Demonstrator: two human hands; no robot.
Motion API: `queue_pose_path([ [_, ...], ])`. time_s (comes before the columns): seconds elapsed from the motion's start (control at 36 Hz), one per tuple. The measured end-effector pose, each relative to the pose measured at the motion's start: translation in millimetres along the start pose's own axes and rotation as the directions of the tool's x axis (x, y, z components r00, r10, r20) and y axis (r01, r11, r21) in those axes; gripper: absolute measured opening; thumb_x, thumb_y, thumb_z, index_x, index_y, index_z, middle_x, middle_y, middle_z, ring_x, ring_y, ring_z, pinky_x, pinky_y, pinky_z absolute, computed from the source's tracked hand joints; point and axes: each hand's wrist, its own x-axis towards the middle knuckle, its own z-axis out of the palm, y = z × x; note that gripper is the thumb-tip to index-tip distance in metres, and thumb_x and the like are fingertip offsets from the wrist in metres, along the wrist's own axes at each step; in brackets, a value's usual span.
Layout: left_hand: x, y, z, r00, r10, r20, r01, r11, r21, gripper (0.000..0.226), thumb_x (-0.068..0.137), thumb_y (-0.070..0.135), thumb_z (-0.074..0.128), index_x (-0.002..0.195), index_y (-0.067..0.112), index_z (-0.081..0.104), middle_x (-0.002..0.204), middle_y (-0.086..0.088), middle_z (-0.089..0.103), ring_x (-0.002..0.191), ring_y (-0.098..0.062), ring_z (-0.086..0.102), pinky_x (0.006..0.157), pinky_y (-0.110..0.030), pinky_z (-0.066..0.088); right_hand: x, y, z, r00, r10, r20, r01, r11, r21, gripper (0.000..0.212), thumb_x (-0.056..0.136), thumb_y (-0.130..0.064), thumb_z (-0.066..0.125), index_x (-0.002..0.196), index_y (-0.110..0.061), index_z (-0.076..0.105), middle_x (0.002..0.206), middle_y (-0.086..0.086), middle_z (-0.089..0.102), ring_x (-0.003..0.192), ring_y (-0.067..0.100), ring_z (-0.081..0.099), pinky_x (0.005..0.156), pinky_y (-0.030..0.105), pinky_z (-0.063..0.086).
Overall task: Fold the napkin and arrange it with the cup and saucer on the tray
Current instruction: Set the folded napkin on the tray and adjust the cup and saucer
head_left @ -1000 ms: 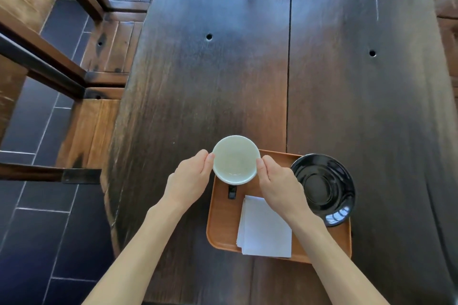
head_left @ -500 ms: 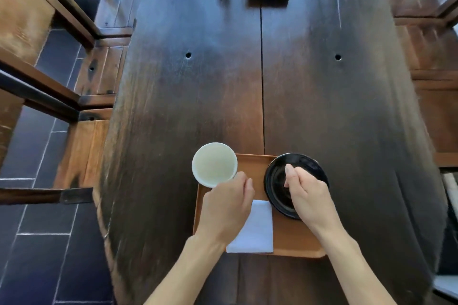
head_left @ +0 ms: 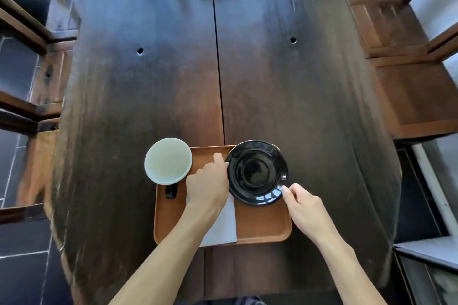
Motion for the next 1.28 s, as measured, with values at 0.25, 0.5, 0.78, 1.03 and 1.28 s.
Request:
queue_pose_path([
  [0.25,9.6,1.3,7.8,0.996,-0.067,0.060,0.071,0.995,-0.070,0.021,0.107,0.032,0.026,0.092,0.022,0.038,0.096,-0.006,0.062,0.078,-0.025,0.050,0.068,-0.042,0.039,9.5,0.6,0.2,0.999,-0.047,-0.020,0.046,0.998,-0.051,0.045,0.102,-0.052,0.036,0.074,-0.017,0.037,0.068,-0.001,0.059,0.072,0.024,0.056,0.066,0.039,0.043],
  [0.5,10.7,0.4,5.1,0.991,-0.065,0.116,0.079,0.990,-0.119,0.018,0.107,0.025,0.034,0.089,0.020,0.037,0.083,0.001,0.052,0.075,-0.021,0.051,0.068,-0.038,0.040,24.6,-4.2,-5.1,0.997,-0.077,-0.011,0.075,0.991,-0.110,0.045,0.102,-0.046,0.039,0.072,-0.013,0.038,0.069,0.001,0.058,0.074,0.029,0.055,0.068,0.040,0.044],
  [0.78,5.4,-7.9,5.4,0.971,-0.073,0.226,0.086,0.995,-0.046,0.020,0.106,0.033,0.038,0.092,0.019,0.039,0.084,0.003,0.048,0.079,-0.020,0.052,0.070,-0.037,0.041,40.8,-15.0,-14.8,0.989,-0.130,-0.077,0.119,0.984,-0.133,0.044,0.101,-0.049,0.041,0.076,-0.013,0.047,0.072,0.002,0.062,0.077,0.031,0.059,0.069,0.041,0.049],
  [1.03,27.6,-16.7,-1.5,0.990,-0.047,0.131,0.106,0.864,-0.492,0.022,0.102,0.037,0.049,0.101,0.017,0.055,0.092,0.000,0.066,0.083,-0.013,0.060,0.073,-0.028,0.045,23.5,-1.2,-1.8,0.986,-0.130,-0.106,0.128,0.991,-0.027,0.050,0.101,-0.052,0.040,0.068,-0.015,0.038,0.060,0.002,0.058,0.064,0.025,0.056,0.063,0.042,0.048],
  [1.28,33.3,-14.2,13.1,1.000,0.010,0.008,-0.006,0.888,-0.459,0.013,0.104,0.025,0.045,0.096,0.020,0.054,0.085,0.003,0.065,0.071,-0.007,0.056,0.058,-0.017,0.037,12.2,7.2,10.8,0.967,-0.188,-0.174,0.185,0.982,-0.034,0.042,0.101,-0.046,0.046,0.071,-0.017,0.044,0.054,0.000,0.055,0.058,0.022,0.055,0.059,0.038,0.048],
])
